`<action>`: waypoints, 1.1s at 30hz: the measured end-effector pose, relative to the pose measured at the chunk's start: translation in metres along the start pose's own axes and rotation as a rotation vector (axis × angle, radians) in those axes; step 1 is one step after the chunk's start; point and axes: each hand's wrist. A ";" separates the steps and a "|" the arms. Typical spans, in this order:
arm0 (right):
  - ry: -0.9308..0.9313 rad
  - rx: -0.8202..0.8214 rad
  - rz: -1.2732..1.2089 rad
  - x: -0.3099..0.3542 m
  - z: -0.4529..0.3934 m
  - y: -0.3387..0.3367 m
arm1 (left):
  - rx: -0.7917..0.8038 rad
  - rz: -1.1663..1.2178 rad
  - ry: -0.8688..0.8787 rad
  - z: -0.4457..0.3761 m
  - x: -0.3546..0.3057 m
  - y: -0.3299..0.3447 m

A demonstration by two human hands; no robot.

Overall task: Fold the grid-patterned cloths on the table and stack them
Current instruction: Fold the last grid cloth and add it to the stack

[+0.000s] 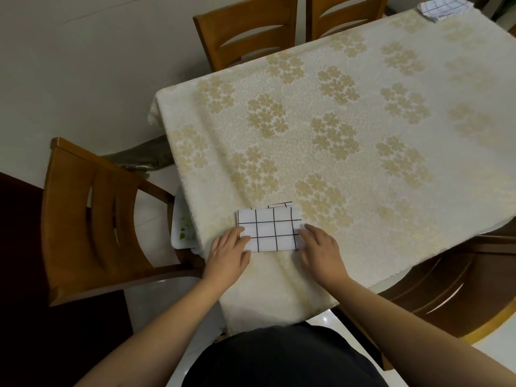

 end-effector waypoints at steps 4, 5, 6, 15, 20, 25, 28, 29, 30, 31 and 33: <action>-0.118 0.076 0.072 0.018 -0.016 0.007 | 0.091 -0.128 0.093 -0.023 -0.008 -0.002; -0.143 0.097 0.090 0.023 -0.021 0.009 | 0.131 -0.169 0.092 -0.028 -0.010 -0.002; -0.169 0.113 0.106 0.027 -0.026 0.011 | 0.169 -0.194 0.076 -0.032 -0.010 -0.001; -0.220 0.246 0.127 0.038 -0.057 0.028 | 0.296 -0.229 -0.072 -0.042 -0.009 0.012; -0.098 0.249 0.217 0.019 -0.064 0.021 | 0.303 -0.191 -0.064 -0.042 0.001 0.015; 0.105 0.216 0.193 -0.001 -0.068 0.006 | 0.305 -0.143 -0.044 -0.045 0.005 0.014; 0.164 -0.031 0.026 0.005 -0.066 -0.003 | 0.115 0.137 -0.156 -0.042 0.001 0.005; 0.212 -0.113 -0.041 0.009 -0.064 -0.005 | 0.000 0.272 -0.243 -0.041 -0.001 0.002; 0.280 -0.146 -0.108 0.013 -0.063 -0.007 | -0.091 0.397 -0.358 -0.040 -0.003 0.000; 0.354 -0.131 -0.175 0.015 -0.061 -0.008 | -0.135 0.521 -0.497 -0.040 -0.006 -0.003; 0.485 -0.018 -0.293 0.018 -0.059 -0.006 | -0.088 0.770 -0.800 -0.043 -0.011 -0.008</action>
Point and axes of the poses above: each hand's wrist, its own z-axis away from the middle knuckle, its own y-axis out of the palm, x = y × z, and after that the axes turned 1 degree about -z, right-handed
